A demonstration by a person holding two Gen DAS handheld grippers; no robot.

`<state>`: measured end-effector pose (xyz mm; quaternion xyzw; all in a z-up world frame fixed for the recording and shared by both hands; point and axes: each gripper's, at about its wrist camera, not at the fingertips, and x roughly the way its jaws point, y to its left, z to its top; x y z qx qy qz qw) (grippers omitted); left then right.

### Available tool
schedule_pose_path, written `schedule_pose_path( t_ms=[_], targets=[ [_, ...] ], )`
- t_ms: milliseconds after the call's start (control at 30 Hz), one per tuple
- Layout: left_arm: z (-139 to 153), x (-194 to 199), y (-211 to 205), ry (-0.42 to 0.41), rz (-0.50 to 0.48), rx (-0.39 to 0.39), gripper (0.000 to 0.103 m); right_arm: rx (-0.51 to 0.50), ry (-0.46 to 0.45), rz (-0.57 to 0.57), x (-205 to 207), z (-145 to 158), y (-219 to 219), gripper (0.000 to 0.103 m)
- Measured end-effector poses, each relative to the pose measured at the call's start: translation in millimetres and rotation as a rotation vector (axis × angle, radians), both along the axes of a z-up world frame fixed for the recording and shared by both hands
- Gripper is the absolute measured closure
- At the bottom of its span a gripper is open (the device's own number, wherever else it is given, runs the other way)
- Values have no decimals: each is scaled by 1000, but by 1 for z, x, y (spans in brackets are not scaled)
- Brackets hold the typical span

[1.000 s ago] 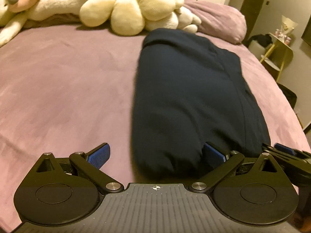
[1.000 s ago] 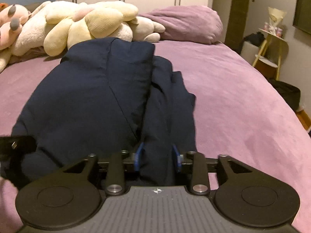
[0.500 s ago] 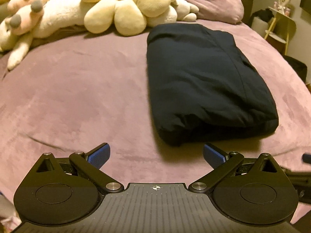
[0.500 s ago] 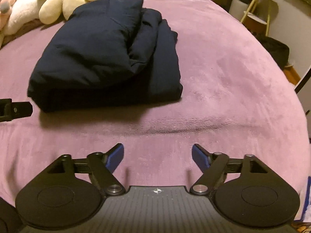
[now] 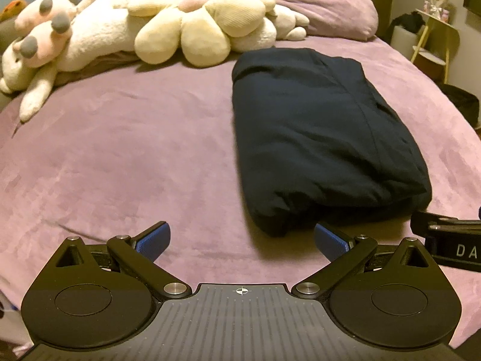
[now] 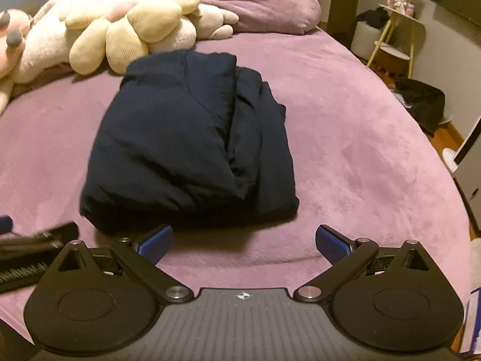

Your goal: Fold large clothes

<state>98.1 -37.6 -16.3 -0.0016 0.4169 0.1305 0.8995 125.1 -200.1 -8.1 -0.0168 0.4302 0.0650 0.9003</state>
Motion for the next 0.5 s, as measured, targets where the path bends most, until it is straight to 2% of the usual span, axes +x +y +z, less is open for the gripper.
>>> schedule_pose_path(
  t_ms=[233,500],
  targets=[
    [-1,1,1,9,-3,-8,0,-42,4,22,-1,-1,9,1],
    [0,2,3,13,-2,-13,0,-46,23,6,-1,0,8,1]
  ],
)
